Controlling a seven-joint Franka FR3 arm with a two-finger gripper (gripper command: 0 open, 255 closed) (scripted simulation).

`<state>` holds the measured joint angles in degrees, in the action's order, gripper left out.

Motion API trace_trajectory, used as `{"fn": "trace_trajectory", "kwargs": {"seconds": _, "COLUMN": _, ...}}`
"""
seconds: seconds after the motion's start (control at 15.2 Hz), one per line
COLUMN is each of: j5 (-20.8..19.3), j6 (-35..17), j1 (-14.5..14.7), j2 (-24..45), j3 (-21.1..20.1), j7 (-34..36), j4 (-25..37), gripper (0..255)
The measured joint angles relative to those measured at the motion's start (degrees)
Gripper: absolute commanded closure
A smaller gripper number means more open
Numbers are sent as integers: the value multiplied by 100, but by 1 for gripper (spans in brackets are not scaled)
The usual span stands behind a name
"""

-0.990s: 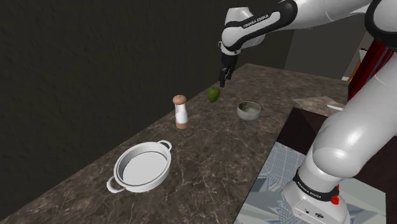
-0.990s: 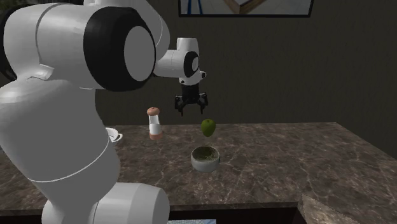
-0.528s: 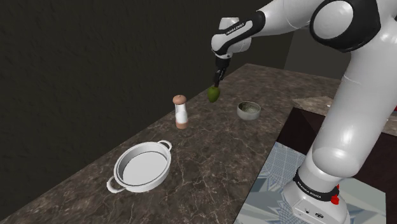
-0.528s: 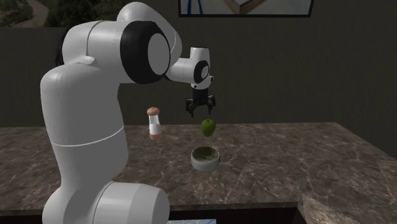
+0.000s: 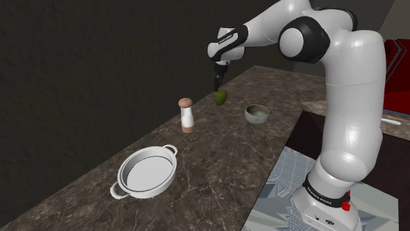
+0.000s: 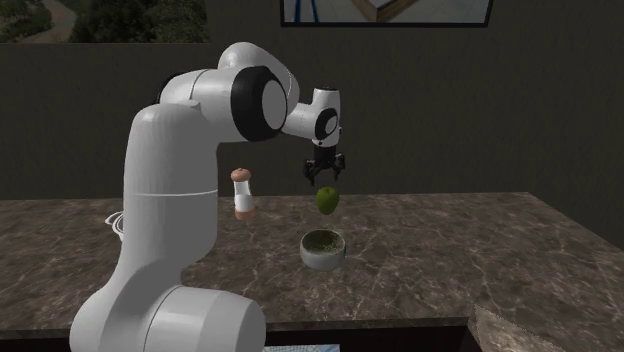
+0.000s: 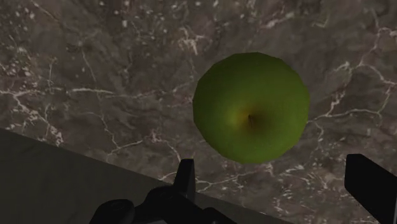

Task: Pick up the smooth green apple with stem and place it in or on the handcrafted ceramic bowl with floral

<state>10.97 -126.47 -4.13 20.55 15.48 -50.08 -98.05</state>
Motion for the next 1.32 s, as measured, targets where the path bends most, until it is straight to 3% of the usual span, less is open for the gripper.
{"fn": "trace_trajectory", "kwargs": {"seconds": 0.86, "j5": 152, "j6": -378, "j1": -55, "j2": 403, "j3": -78, "j7": -126, "j4": 17, "gripper": 0}}
{"fn": "trace_trajectory", "kwargs": {"seconds": 0.92, "j5": 152, "j6": -378, "j1": -55, "j2": 403, "j3": -78, "j7": -126, "j4": 17, "gripper": 255}}
{"fn": "trace_trajectory", "kwargs": {"seconds": 1.32, "j5": 152, "j6": -378, "j1": -54, "j2": 402, "j3": -78, "j7": -125, "j4": 17, "gripper": 255}}
